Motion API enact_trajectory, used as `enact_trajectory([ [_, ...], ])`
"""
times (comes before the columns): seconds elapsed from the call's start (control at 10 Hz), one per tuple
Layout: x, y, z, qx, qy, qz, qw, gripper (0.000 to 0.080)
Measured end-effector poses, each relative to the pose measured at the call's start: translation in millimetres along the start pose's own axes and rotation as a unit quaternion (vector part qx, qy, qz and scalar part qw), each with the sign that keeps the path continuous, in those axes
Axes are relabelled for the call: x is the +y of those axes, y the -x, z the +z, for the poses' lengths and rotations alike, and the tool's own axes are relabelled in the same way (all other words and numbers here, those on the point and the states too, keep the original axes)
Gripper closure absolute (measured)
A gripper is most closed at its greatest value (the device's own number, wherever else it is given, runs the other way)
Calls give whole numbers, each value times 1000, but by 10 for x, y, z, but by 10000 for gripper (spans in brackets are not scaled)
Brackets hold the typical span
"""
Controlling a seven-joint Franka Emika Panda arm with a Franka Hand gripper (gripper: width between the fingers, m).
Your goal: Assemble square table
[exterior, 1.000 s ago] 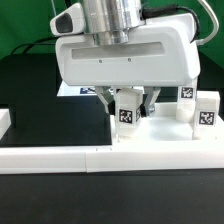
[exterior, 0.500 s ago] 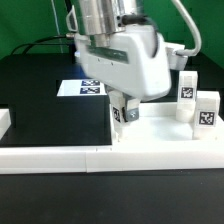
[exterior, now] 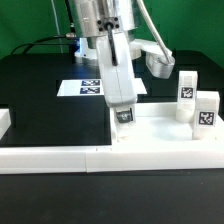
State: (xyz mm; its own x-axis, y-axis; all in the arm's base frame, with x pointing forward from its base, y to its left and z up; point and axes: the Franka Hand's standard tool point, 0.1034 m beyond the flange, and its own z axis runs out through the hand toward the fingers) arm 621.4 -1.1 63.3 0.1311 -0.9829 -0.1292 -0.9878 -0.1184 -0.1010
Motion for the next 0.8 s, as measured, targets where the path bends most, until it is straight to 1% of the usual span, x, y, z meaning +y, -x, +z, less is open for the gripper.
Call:
enact_trajectory([
  [0.1,-83,18,-71,0,-9,-139,990,528],
  [0.2,-95,32,-87,-5,-16,-245,969,335],
  [0.3,-81,11,-76,-3,-13,-270,963,214],
  [0.4,-82,5,-77,-2,-12,-302,953,214],
  [0.5,-80,1,-77,-1,-12,-325,946,170],
  [0.6,-79,-8,-78,3,-9,-379,925,154],
  [0.7,-85,-15,-93,12,4,-473,881,154],
  [0.8,-207,-49,-203,19,12,-567,824,150],
])
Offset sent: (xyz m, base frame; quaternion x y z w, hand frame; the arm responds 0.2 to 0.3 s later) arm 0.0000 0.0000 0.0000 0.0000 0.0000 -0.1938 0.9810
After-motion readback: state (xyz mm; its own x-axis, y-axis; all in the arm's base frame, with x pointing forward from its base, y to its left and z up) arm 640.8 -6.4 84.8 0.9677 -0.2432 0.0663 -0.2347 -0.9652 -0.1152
